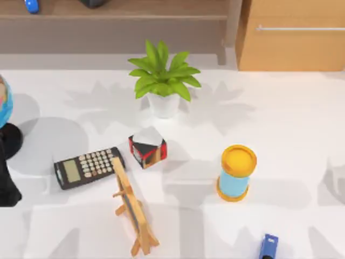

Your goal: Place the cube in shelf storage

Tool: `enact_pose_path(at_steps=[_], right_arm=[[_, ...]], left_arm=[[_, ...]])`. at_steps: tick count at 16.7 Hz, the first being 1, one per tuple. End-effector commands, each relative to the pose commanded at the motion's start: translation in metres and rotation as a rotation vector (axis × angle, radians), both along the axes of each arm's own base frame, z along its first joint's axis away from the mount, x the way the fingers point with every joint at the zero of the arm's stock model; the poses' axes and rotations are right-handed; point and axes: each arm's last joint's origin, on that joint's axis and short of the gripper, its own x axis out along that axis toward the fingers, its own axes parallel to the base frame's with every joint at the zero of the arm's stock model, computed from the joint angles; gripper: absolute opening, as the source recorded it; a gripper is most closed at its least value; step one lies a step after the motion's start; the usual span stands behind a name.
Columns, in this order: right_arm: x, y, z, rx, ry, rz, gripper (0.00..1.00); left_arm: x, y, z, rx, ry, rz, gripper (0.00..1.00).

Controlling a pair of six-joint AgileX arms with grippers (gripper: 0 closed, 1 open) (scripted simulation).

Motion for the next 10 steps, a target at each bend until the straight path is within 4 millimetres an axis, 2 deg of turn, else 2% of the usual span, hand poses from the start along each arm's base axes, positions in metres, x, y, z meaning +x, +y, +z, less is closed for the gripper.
enact_pose_path(at_steps=[2,4,7,10], right_arm=[[0.0,0.0,0.0,0.0,0.0,0.0,1.0],[0.0,0.0,0.009,-0.024,-0.03,-0.003,1.0],[0.003,0.0,0.035,-0.12,-0.093,-0.01,1.0],[0.016,0.002,0.064,-0.276,-0.127,-0.018,1.0]], left_arm=[[0.0,0.0,0.0,0.0,0.0,0.0,1.0],[0.0,0.0,0.0,0.0,0.0,0.0,1.0],[0.0,0.0,0.0,0.0,0.0,0.0,1.0],[0.0,0.0,0.0,0.0,0.0,0.0,1.0]])
